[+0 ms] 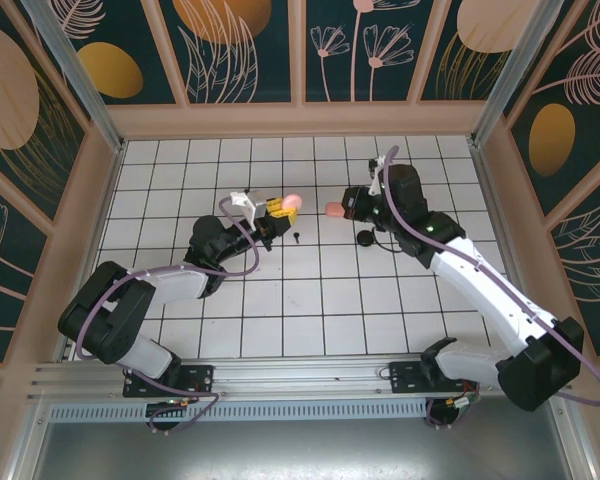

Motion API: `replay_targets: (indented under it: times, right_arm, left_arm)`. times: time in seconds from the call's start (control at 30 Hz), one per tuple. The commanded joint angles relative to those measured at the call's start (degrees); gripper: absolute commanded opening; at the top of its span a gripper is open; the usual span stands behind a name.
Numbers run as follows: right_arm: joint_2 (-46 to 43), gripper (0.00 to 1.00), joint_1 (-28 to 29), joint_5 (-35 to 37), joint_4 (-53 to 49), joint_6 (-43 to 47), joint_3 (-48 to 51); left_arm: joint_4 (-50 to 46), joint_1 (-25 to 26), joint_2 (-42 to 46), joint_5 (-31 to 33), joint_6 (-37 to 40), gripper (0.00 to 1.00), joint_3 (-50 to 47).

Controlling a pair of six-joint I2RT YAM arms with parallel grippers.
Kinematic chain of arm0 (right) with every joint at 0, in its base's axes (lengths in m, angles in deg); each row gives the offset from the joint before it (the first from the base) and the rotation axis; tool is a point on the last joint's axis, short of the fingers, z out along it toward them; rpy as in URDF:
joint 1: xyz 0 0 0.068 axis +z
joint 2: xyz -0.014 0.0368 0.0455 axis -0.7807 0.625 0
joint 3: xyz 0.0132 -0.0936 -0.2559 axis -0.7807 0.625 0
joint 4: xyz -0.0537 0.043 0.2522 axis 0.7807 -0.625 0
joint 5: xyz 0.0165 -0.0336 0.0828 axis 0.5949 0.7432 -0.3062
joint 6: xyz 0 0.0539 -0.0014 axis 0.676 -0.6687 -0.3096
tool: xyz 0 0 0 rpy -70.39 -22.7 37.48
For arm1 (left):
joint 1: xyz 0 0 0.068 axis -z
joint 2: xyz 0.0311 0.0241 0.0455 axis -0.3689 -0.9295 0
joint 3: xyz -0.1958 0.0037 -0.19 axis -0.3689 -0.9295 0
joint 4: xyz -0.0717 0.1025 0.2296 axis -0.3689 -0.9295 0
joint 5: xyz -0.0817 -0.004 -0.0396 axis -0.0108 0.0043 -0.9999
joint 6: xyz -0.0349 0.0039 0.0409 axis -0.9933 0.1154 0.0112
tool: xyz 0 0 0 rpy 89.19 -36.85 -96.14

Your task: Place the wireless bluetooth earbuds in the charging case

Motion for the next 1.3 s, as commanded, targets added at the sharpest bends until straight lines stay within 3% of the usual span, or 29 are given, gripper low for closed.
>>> replay_targets:
  times: [0.0,0.5,0.87,1.17,1.27]
  right_arm:
    - [3.4,0.02,1.45,-0.62,2.48,1.95,-4.94]
    - [17.38,0.0,8.65,4.66,2.58,5.63,-18.21]
    - [22.92,0.0,15.24,8.18,3.58,4.86,-14.32]
    - [20.93,0.0,12.59,10.54,5.8,2.49,-12.86]
    - [18.59,0.09,9.15,11.11,6.87,1.15,-13.85]
  left_arm:
    - [2.96,0.0,-0.21,-0.01,-0.36,0.0,-0.37]
    - [2.06,1.01,-1.62,-2.67,-0.13,0.0,2.66]
    - [0.66,1.13,-2.32,-1.31,-1.97,0.0,5.85]
    - [-0.24,1.15,-4.6,-0.24,-3.42,0.0,7.58]
    - [0.28,1.15,-6.51,0.14,-4.97,0.0,7.62]
